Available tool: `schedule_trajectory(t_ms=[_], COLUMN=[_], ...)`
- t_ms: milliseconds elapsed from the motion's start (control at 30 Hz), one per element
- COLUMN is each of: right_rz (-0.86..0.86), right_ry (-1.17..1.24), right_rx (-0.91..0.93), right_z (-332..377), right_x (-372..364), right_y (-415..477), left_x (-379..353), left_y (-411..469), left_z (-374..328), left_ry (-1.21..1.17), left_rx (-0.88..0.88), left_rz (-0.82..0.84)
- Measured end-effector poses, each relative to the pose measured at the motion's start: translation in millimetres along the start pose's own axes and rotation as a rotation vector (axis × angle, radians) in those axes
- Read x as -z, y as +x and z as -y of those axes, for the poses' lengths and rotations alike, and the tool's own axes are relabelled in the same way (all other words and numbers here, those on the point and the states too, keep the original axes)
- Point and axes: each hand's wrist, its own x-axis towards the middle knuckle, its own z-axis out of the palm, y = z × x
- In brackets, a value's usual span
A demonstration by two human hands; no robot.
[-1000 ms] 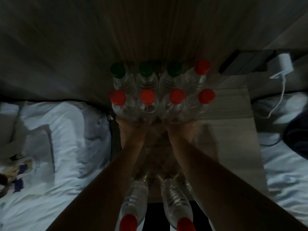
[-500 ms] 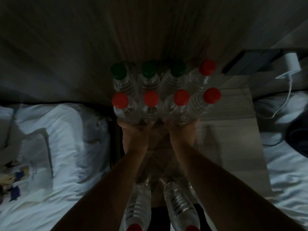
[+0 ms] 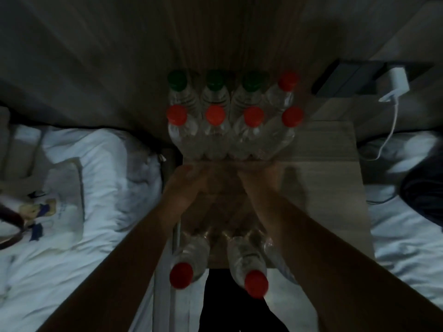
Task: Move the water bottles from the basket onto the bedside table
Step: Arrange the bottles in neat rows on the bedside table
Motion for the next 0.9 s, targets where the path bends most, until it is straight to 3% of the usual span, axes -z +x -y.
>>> schedule_trajectory(t_ms=[233, 367, 533, 900], right_rz=[0.242, 0.441, 0.538, 0.411], right_ry=[0.030, 0.126, 0.030, 0.027], right_rx=[0.290, 0.288, 0.332, 0.434], right_z=[25, 1, -41, -77], right_x=[92, 129, 123, 93], right_y=[-96, -163, -193, -183], left_x=[17, 0, -16, -30], left_y=[-132, -172, -183, -170], left_z=[26, 48, 71, 87], left_ry=[-0.089, -0.136, -0.065, -0.165], left_rx=[-0.240, -0.263, -0.322, -0.352], left_rz=[-0.128, -0.206, -0.308, -0.375])
